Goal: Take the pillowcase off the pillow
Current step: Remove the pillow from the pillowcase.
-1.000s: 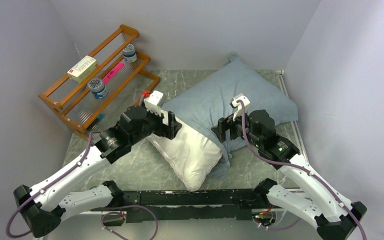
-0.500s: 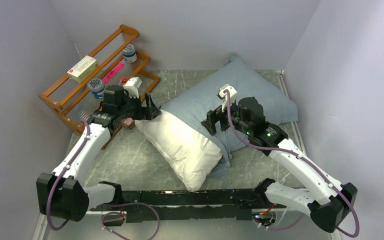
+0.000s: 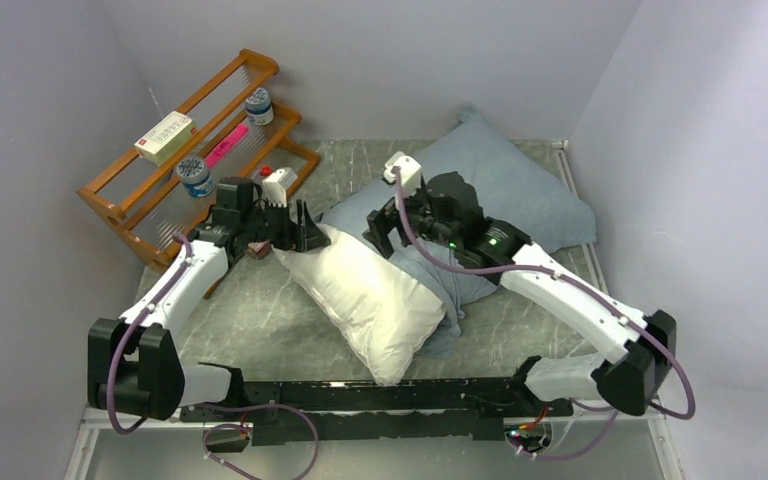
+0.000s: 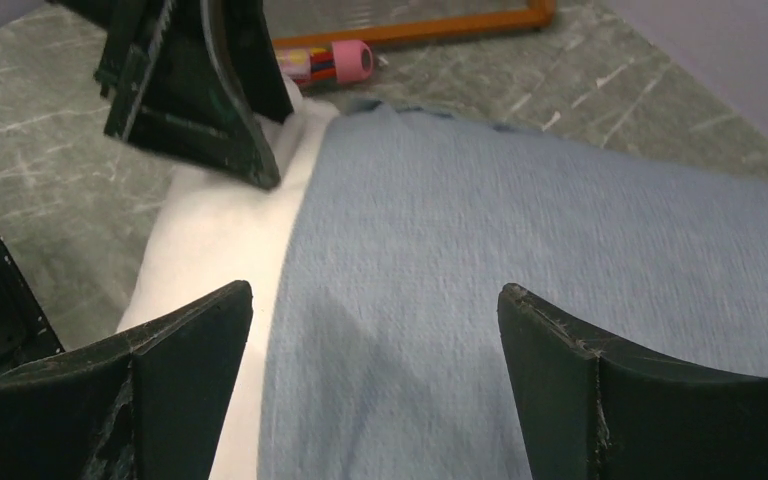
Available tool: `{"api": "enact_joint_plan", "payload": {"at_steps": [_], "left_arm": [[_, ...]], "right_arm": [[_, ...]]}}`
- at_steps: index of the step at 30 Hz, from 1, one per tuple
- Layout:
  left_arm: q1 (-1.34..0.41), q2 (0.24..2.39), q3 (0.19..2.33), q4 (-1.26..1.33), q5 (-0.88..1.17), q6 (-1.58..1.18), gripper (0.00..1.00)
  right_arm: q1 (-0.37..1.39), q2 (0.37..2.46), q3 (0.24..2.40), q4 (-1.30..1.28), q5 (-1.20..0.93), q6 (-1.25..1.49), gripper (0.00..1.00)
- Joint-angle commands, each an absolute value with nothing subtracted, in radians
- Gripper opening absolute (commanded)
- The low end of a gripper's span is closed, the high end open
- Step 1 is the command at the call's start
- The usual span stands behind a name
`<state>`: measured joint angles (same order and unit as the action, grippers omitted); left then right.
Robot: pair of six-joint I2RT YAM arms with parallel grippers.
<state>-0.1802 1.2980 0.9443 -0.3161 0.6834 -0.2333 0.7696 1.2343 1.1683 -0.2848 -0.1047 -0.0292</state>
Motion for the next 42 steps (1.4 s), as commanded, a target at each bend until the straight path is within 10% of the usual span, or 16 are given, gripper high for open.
{"api": "enact_joint_plan", "payload": {"at_steps": [1,17,28,42], "left_arm": [[-0.200,1.265,0.867,-0.275,0.814,-0.212,0.75],[-0.258,1.123,0.801,-0.207,0.902,-0.196,0.06],[-0.286,1.018,0.773,-0.186,0.942,-0.164,0.05],[-0.322,0.954,0.765,-0.174,0.970,-0.142,0.05]], "right_arm": [[0.824,1.338,1.298,-0.256,-0.021,-0.090,0.95],[0.859,1.711,1.588,-0.427,0.053,-0.110,0.95],[0.851,1.833,1.667,-0.548,0.340,-0.166,0.77],[0.701,1.782,1.669,-0.578,0.583,-0.172,0.18]]}}
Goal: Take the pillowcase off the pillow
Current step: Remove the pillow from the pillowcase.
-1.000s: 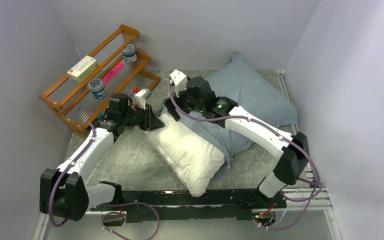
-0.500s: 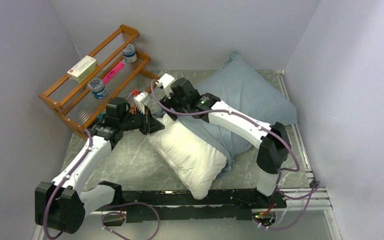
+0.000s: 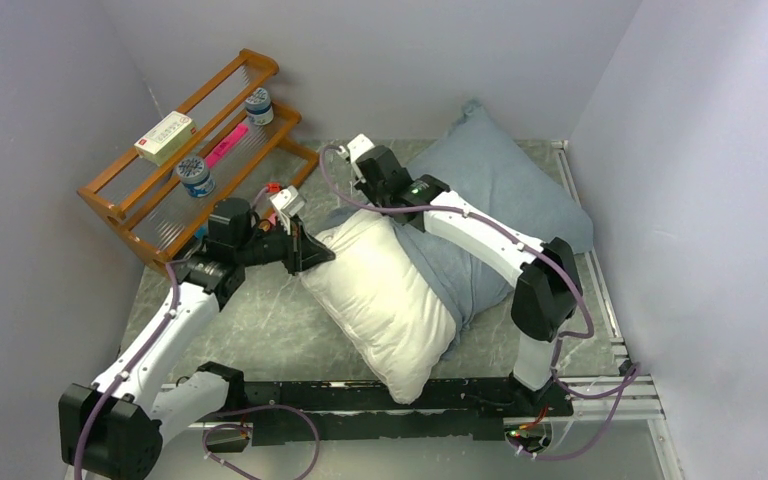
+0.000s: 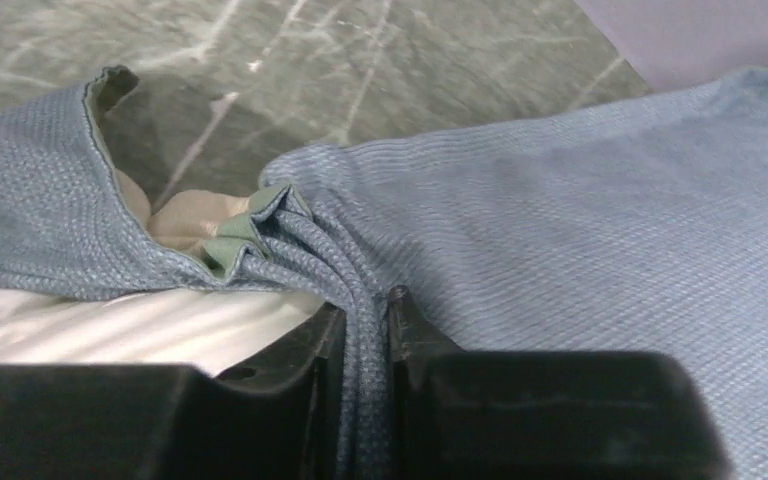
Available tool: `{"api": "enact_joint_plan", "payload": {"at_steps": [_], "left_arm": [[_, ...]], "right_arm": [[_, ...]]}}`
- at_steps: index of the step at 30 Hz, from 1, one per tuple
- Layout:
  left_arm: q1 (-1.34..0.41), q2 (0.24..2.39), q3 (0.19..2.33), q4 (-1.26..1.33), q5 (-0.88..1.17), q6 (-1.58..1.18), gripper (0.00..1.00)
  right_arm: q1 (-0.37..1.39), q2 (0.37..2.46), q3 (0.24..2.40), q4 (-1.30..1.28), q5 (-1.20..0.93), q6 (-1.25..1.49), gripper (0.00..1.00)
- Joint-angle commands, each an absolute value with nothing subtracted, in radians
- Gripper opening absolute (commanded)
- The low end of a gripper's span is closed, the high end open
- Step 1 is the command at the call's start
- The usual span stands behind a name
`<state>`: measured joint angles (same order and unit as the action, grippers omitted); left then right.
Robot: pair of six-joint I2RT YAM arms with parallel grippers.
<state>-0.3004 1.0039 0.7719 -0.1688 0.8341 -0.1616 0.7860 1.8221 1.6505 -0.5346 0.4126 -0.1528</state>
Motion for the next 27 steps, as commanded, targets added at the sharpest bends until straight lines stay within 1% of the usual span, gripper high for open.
{"api": "enact_joint_plan", "payload": {"at_steps": [1,2,4,7,10,16,21,24,27], "left_arm": [[-0.323,0.953,0.766,-0.176,0.968,-0.140,0.05],[-0.323,0.952,0.767,-0.175,0.968,-0.139,0.05],[-0.323,0.948,0.767,-0.174,0.967,-0.140,0.05],[-0.323,0.941,0.765,-0.174,0.954,-0.139,0.05],[-0.322,0.943,0.773,-0.203,0.881,-0.132,0.05],[-0.311,0.973,0.794,-0.271,0.640,-0.141,0.05],[-0.301,1.033,0.869,-0.341,0.396,-0.162,0.05],[-0.297,1.069,0.932,-0.391,0.291,-0.178,0.05],[-0.289,1.087,0.978,-0.419,0.177,-0.195,0.05]], "right_arm": [[0.691,1.775,1.666,-0.575,0.593,-0.171,0.13],[0.681,1.770,1.663,-0.571,0.603,-0.170,0.08],[0.660,1.756,1.658,-0.565,0.629,-0.165,0.00],[0.623,1.734,1.651,-0.554,0.651,-0.149,0.00],[0.567,1.707,1.644,-0.542,0.641,-0.105,0.00],[0.541,1.698,1.597,-0.506,0.596,-0.079,0.00],[0.544,1.700,1.535,-0.435,0.439,-0.054,0.00],[0.556,1.718,1.546,-0.406,0.371,-0.054,0.00],[0.590,1.747,1.570,-0.356,0.382,-0.081,0.00]]}}
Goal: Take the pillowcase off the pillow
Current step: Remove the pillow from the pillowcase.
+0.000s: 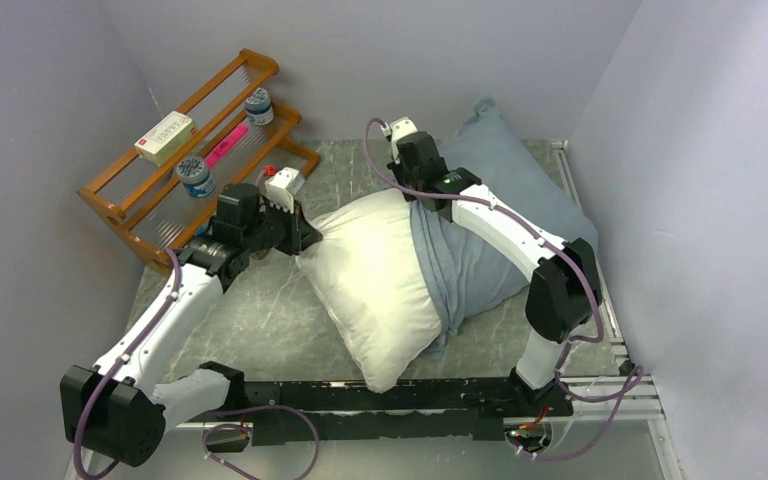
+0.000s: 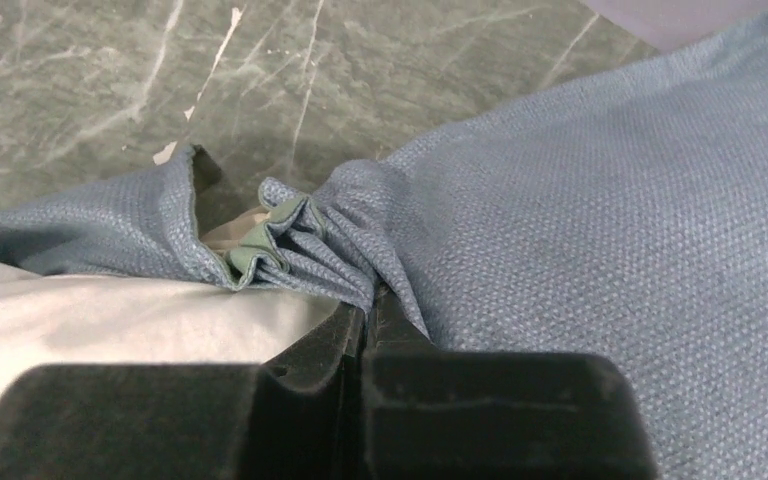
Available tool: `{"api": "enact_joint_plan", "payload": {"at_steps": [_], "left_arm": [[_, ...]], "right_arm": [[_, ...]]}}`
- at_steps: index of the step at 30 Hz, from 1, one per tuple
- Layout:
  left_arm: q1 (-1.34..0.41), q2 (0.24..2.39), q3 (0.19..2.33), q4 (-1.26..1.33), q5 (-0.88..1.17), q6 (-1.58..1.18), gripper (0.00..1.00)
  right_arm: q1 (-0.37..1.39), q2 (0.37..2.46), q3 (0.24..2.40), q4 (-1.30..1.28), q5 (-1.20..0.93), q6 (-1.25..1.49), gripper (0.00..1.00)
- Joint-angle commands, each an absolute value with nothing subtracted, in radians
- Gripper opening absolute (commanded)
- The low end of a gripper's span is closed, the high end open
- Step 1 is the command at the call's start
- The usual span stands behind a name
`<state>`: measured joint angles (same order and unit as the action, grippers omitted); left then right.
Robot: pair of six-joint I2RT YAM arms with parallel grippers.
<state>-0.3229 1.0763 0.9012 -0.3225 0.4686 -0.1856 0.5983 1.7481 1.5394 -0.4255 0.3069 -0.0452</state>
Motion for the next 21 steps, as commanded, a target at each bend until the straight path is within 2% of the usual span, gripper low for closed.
{"api": "enact_joint_plan", "payload": {"at_steps": [1,8,18,21], "left_arm": [[-0.285,1.087,0.988,-0.420,0.150,-0.200,0.05],[-0.258,1.099,1.041,-0.447,0.005,-0.220,0.05],[-0.255,0.965,1.008,-0.419,-0.011,-0.172,0.05],[-0.255,0.941,1.006,-0.425,-0.020,-0.164,0.10]], "right_arm": [[0.601,1.762,1.587,-0.347,0.380,-0.086,0.00],[0.680,1.850,1.699,-0.268,0.353,-0.129,0.00],[0.771,1.973,1.887,-0.183,0.282,-0.173,0.00],[0.785,2.015,1.955,-0.200,0.283,-0.176,0.00]]}}
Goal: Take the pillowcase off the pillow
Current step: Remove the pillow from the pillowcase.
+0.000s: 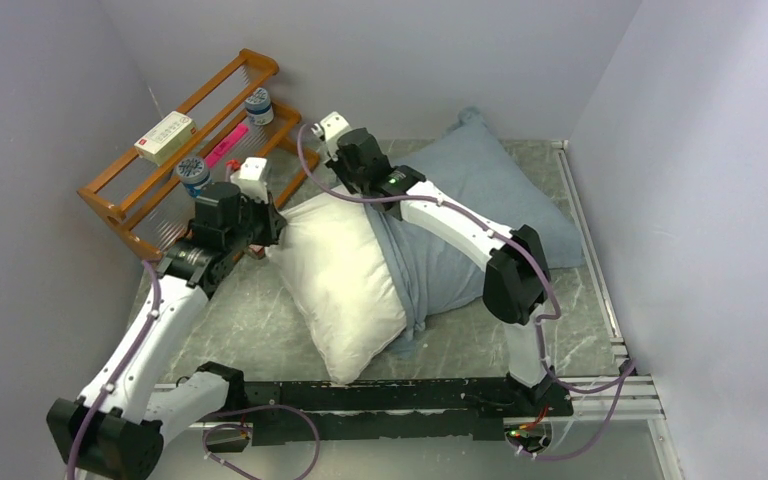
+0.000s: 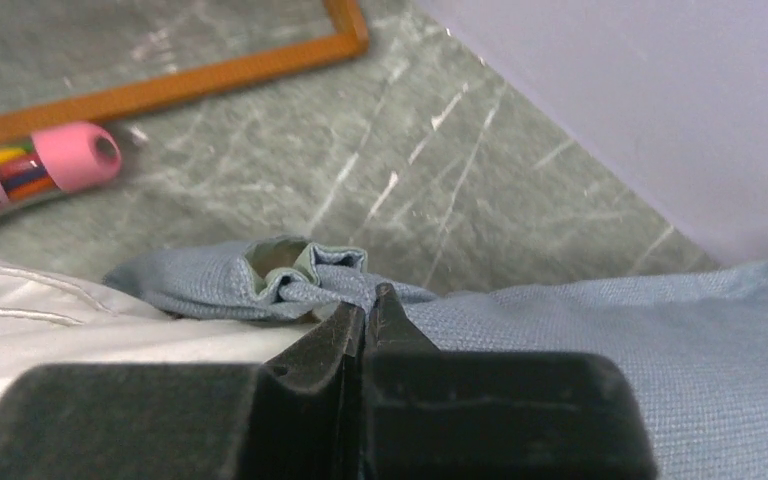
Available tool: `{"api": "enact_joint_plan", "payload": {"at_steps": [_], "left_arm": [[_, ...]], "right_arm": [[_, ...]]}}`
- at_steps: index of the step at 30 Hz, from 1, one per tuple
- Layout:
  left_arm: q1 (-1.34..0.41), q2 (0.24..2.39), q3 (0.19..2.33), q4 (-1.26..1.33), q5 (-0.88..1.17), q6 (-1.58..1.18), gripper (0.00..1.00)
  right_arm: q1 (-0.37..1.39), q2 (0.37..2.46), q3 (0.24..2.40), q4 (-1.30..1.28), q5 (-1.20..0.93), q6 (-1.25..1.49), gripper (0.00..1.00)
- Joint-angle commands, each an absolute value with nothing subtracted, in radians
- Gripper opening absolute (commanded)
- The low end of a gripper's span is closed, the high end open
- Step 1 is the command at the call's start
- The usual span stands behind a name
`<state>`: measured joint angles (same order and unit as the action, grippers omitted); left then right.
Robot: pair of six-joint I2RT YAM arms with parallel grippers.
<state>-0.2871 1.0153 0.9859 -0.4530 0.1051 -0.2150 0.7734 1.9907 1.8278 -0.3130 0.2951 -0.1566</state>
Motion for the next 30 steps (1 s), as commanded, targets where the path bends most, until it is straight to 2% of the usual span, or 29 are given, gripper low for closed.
{"api": "enact_joint_plan", "payload": {"at_steps": [1,4,8,12,16,24,30], "left_arm": [[-0.255,0.936,1.006,-0.427,-0.013,-0.163,0.13],[-0.255,0.924,1.009,-0.438,0.009,-0.158,0.29],[-0.256,0.899,1.012,-0.455,0.062,-0.154,0.50],[-0.264,0.866,1.023,-0.465,0.182,-0.159,0.62],[-0.296,0.837,1.012,-0.460,0.260,-0.170,0.67],[-0.440,0.848,0.996,-0.411,0.293,-0.206,0.72],[-0.720,0.922,1.017,-0.394,0.099,-0.211,0.75]], "right_arm": [[0.788,2.021,1.964,-0.205,0.288,-0.176,0.00],[0.793,1.996,1.929,-0.194,0.305,-0.167,0.04],[0.793,1.925,1.833,-0.176,0.339,-0.166,0.25],[0.790,1.861,1.740,-0.177,0.421,-0.170,0.39],[0.759,1.807,1.655,-0.184,0.489,-0.151,0.42],[0.688,1.674,1.530,-0.187,0.419,-0.076,0.44],[0.689,1.571,1.485,-0.215,0.211,-0.044,0.63]]}}
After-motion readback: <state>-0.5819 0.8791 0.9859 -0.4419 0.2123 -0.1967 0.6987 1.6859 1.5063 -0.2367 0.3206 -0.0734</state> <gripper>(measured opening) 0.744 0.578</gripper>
